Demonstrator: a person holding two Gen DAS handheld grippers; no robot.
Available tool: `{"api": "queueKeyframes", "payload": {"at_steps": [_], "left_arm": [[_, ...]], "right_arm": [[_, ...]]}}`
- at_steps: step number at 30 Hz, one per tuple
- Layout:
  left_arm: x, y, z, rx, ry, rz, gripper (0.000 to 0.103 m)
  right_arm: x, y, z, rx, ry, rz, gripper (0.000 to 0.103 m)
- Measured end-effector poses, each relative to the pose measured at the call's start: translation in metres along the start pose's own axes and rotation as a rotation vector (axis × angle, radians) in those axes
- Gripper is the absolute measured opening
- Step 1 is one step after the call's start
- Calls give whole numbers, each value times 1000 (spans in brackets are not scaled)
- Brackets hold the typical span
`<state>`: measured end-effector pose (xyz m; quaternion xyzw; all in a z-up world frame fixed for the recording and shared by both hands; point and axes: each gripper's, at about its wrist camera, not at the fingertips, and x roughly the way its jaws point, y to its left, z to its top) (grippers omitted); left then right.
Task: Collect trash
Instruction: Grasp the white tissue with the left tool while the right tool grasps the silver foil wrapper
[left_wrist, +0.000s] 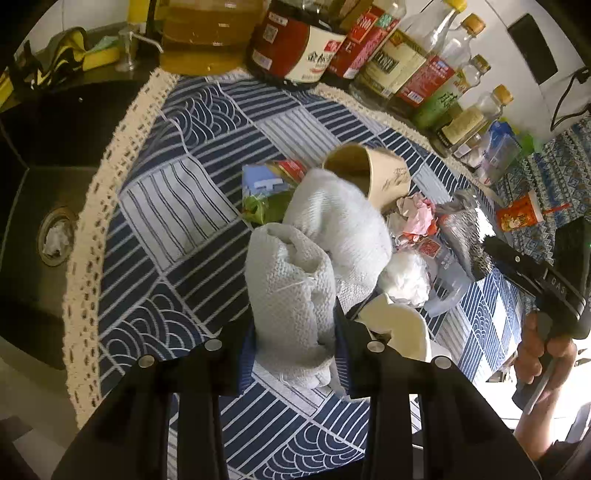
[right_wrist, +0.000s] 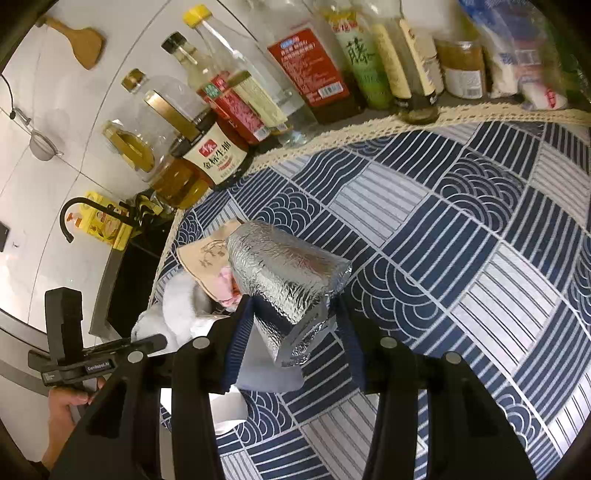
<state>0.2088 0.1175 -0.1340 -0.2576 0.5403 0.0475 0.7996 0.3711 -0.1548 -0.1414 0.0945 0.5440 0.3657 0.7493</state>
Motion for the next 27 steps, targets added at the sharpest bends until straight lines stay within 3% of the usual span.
{"api": "queueKeyframes", "payload": {"at_steps": [12,27], "left_arm": [[-46,5,-11,21,-91,-12,34],[-93,5,-75,78,-139,-58,34]], "right_arm": [[-48,24,-29,-18,-79,-41,47],[-87,77,-103,-47,-112,-25,47]]}}
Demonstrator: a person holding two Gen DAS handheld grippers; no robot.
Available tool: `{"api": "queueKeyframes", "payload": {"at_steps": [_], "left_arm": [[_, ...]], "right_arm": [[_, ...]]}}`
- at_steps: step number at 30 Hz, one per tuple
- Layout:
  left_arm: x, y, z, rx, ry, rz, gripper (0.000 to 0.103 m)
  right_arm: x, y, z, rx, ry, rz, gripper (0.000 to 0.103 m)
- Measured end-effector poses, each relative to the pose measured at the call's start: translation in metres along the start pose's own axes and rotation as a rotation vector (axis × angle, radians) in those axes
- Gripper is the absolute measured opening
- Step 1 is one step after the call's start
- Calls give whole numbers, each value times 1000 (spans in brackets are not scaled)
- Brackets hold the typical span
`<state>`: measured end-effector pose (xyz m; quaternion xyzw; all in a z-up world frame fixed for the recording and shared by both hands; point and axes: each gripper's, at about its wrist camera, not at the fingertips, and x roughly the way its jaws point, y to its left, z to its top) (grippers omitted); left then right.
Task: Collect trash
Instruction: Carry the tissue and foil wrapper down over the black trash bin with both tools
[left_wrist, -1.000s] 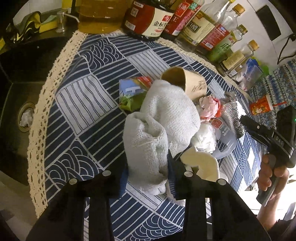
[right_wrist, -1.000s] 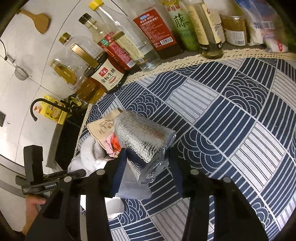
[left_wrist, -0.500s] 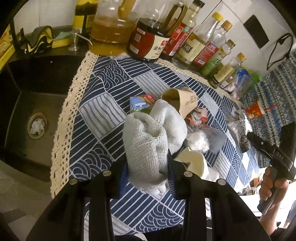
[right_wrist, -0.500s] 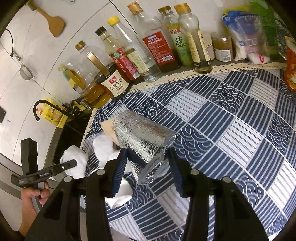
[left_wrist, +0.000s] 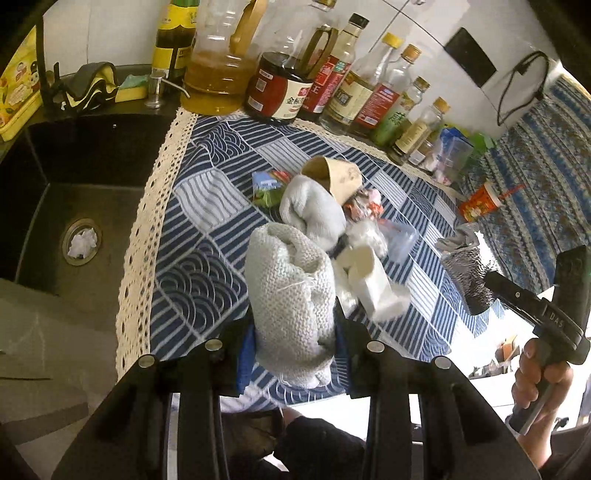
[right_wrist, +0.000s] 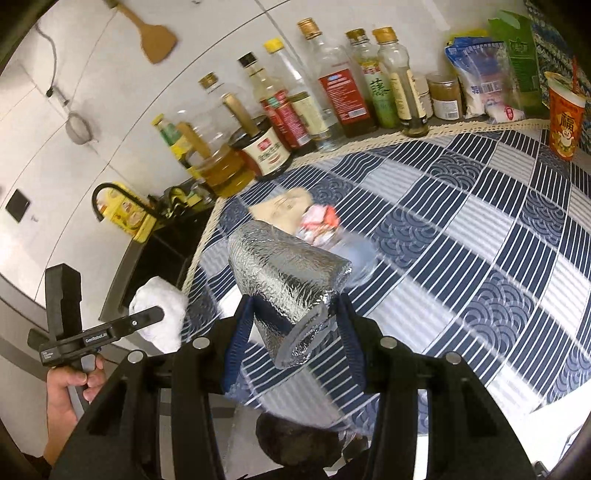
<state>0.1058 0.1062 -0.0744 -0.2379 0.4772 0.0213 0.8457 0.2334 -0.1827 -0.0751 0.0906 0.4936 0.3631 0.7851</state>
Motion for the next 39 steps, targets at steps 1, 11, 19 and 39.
{"api": "queueKeyframes", "payload": {"at_steps": [1,11,19,39], "left_arm": [[-3,1,-5,1,-1,-4,34],[-25,7,-48,15,-3,-36,34],[-31,11,-78,2,10,-53,34],[1,28,-133,-70,122,-43,34]], "right_arm": [[-2,4,-5,-2,1,2,47],[-14,43,-56,-25,15,17,47],[-3,67,-93,-53,72,40,47],[53,81,-159,-87,274,21,47]]}}
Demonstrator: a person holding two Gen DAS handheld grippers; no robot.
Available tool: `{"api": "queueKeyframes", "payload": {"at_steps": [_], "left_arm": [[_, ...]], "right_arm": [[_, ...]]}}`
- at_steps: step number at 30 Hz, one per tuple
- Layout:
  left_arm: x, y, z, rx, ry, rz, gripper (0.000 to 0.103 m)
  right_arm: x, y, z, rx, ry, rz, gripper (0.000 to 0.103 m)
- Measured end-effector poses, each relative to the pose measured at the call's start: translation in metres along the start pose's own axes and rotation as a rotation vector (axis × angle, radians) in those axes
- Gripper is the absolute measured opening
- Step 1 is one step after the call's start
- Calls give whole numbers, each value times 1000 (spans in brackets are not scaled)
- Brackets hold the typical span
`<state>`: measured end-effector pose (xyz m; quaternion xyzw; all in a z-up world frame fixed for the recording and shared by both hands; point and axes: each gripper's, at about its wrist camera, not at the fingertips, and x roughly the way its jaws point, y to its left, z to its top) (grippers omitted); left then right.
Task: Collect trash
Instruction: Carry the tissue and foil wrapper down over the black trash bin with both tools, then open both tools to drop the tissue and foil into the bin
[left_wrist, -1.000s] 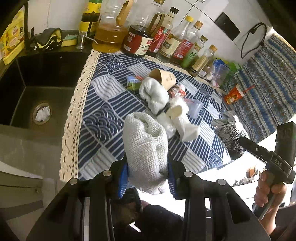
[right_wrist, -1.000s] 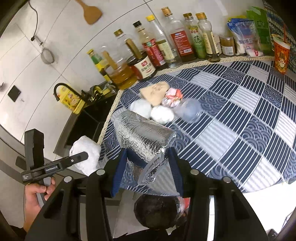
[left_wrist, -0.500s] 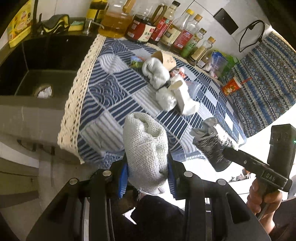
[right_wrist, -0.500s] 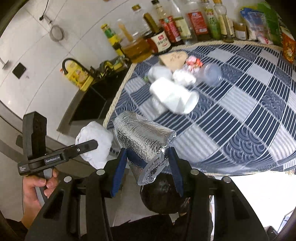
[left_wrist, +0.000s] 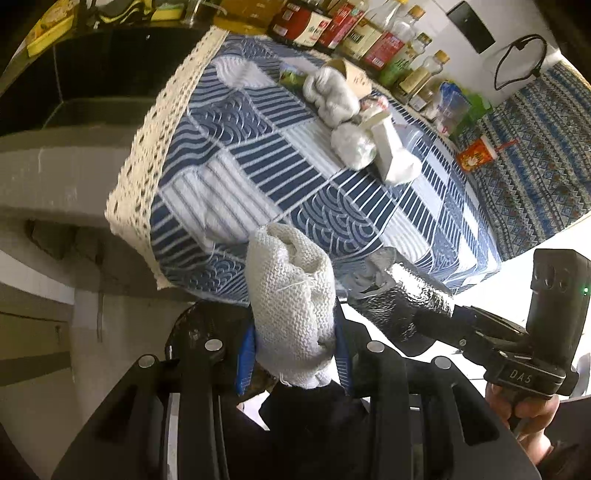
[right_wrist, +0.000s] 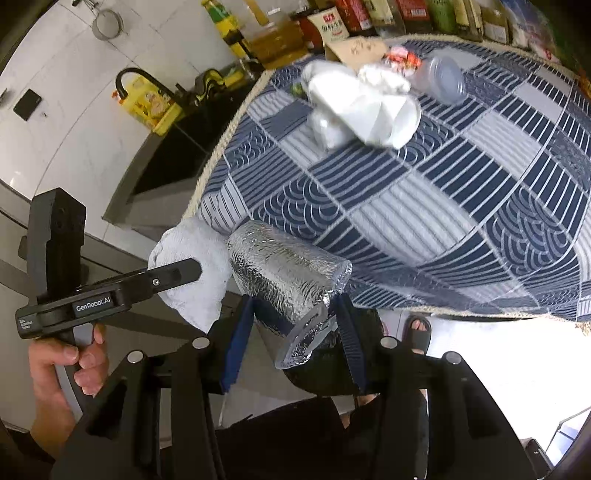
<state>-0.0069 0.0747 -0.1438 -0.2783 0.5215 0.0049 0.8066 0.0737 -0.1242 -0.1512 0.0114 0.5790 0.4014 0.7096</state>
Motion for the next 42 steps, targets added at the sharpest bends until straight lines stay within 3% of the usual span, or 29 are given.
{"api": "queueKeyframes", "payload": {"at_steps": [15,29,40,42], "left_arm": [[44,37,-34,-96,121,28,34],[91,77,-65,-220,225,46,34],[106,90,-73,-259,257,69,35],[109,94,-74,-279,265,76,43]], "right_arm": [[61,11,-22,-63,163,-31,47],[120,-3,-49,-73,318,-70,47],[140,-7,-52,-67,356,-51,50],[141,-10,-53,-46,358,-34,56]]}}
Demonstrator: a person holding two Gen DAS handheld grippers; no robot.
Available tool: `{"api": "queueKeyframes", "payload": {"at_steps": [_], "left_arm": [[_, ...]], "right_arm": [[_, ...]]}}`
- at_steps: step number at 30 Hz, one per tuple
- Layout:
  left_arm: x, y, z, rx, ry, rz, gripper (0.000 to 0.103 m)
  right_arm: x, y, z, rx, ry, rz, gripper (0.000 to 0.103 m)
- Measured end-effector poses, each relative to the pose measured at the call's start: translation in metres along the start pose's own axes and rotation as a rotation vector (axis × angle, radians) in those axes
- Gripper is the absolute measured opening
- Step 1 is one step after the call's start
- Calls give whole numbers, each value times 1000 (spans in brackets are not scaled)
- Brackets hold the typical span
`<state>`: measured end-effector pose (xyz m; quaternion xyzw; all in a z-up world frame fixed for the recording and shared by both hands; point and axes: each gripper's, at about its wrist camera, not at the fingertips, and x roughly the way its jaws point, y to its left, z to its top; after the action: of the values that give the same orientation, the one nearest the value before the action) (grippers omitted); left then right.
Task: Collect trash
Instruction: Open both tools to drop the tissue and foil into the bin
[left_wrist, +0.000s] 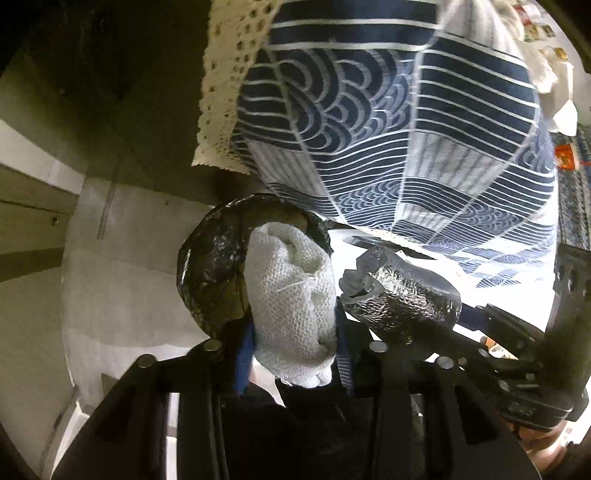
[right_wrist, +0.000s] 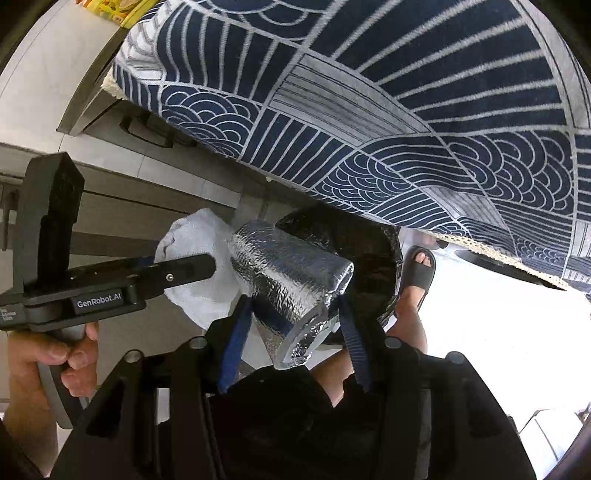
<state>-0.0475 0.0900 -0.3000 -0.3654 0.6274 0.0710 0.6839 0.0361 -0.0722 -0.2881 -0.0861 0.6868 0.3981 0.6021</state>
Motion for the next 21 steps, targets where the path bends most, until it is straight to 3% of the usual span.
{"api": "queueKeyframes", "payload": {"at_steps": [2,12,21], "left_arm": [[2,6,1,-33,5,-9,51],[-5,7,0,-32,-13,-1,51],[-35,-9,2,14,-73,-16,51]], "right_arm": [[0,-3,0,16,-8,22,69],[-10,-6,4,32,-17,5,70],[-43,-6,-3,20,-94,19,70]]}}
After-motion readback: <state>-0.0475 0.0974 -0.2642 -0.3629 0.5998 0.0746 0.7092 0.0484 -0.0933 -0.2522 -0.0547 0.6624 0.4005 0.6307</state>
